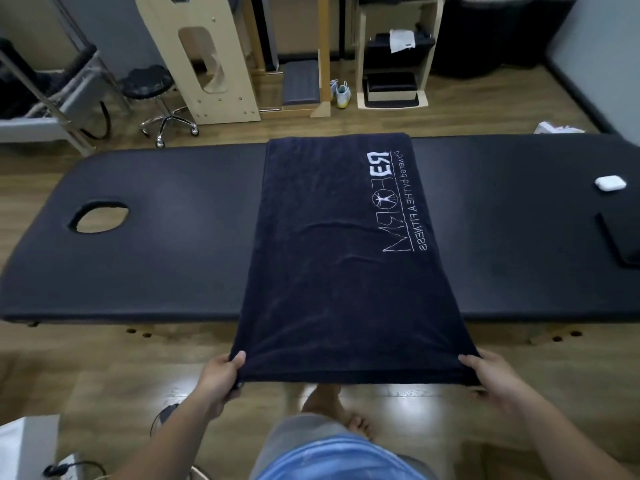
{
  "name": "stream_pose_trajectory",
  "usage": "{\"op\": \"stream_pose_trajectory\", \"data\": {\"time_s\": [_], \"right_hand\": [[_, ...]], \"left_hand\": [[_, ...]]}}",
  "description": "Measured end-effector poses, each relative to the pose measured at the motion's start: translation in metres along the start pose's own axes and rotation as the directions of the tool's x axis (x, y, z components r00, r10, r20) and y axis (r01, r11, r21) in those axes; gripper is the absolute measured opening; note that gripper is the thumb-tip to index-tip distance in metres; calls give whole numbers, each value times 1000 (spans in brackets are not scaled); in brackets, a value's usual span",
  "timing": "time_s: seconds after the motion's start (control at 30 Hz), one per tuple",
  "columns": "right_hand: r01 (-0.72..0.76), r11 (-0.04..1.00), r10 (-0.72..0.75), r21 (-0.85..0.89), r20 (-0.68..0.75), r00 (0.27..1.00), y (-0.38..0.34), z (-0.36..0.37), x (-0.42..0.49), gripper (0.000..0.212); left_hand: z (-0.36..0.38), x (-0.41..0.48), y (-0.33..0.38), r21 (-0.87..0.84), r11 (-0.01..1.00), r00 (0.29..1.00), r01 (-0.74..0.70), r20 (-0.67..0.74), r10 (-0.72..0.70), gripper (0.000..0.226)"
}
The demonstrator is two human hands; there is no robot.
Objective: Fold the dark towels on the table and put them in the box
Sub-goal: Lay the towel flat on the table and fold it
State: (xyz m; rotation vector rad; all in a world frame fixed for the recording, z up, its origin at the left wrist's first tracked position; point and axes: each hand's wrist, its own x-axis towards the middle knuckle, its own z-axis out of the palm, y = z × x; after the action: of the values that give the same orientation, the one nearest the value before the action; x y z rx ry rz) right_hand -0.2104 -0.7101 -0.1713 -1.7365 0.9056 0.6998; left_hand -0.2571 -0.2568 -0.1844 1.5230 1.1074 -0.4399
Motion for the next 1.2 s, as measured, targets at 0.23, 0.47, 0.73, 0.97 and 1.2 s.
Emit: {"op": "stream_pose_trajectory", "data": {"time_s": [0.23, 0.47, 0.73, 0.97, 1.2], "right_hand": [[-146, 966, 193, -215, 220, 956, 6, -22, -20, 50], [-144, 985, 95, 93, 402, 911, -69, -52, -25, 48], [-97, 873, -77, 477, 332, 940, -187, -33, 28, 25], [75, 989, -88, 130, 95, 992, -219, 8, 90, 34], [115, 986, -98, 122, -133, 986, -225, 23, 132, 15]], "left_hand": [[-25, -13, -14, 109, 948, 947, 299, 92, -309, 15], [-33, -7, 79, -135, 955, 956, 262, 174, -238, 25], [-20, 30, 201, -472, 838, 927, 273, 361, -99, 43], [21, 88, 235, -157, 973, 952, 170, 281, -122, 11], [21, 139, 234, 84, 993, 994, 81, 66, -87, 20]]}}
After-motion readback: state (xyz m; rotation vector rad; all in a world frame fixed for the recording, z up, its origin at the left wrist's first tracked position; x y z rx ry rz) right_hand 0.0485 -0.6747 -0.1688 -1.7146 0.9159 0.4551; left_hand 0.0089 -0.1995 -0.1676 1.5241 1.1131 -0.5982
